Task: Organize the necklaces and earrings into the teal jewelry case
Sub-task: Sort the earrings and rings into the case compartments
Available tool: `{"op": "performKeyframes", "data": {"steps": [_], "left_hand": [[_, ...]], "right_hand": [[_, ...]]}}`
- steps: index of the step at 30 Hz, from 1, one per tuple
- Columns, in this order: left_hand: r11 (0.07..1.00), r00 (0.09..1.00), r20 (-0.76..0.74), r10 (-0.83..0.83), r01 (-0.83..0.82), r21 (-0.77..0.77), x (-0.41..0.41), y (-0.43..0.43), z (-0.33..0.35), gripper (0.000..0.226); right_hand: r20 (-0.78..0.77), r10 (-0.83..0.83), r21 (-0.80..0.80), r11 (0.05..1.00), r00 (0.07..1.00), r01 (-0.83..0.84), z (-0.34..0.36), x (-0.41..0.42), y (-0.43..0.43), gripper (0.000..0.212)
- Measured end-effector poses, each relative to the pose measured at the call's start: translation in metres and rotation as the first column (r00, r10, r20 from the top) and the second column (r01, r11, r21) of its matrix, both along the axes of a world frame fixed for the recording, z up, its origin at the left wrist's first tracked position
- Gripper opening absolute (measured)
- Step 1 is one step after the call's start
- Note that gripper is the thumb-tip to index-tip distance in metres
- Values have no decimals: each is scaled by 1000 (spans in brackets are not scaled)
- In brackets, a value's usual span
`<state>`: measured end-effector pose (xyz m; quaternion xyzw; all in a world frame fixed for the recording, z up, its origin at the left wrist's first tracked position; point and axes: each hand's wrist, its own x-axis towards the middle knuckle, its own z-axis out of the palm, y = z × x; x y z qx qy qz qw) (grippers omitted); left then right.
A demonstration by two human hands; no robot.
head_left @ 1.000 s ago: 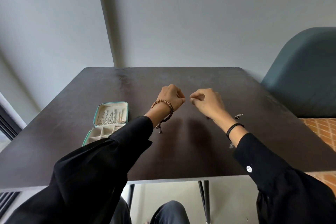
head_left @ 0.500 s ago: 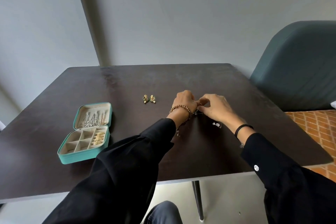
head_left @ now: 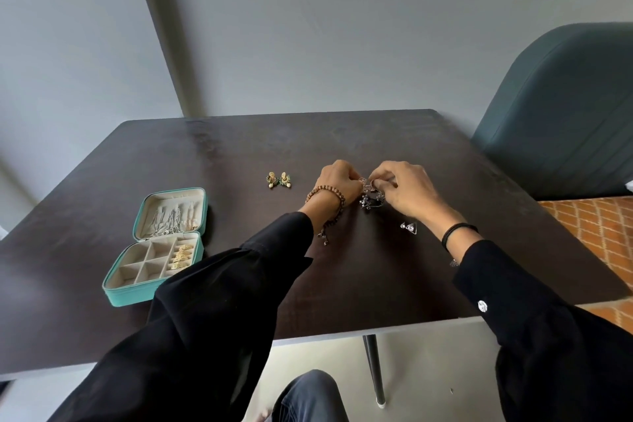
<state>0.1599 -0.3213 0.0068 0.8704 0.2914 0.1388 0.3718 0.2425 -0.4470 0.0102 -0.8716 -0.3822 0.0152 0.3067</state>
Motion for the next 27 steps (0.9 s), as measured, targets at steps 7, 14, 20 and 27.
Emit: {"op": "performKeyframes", "data": {"steps": [7,14,20,27], "left_hand": [[987,991,107,77,-61,-146,-20,-10,19,31],[890,980,183,80,12,-455,-52,-25,22,26],[787,957,261,127,63,-614,-86,-31,17,15],[690,892,405,198,166,-704,-119,-38,8,12]], "right_hand": [[-242,-24,254,963,970,87,10,-9,-3,17],[-512,127,416,902,850,116,25,-45,-14,24],[-644,227,491,855,731,167,26,-75,-24,16],[-677,362,561,818,642,130,19,-107,-38,21]]}}
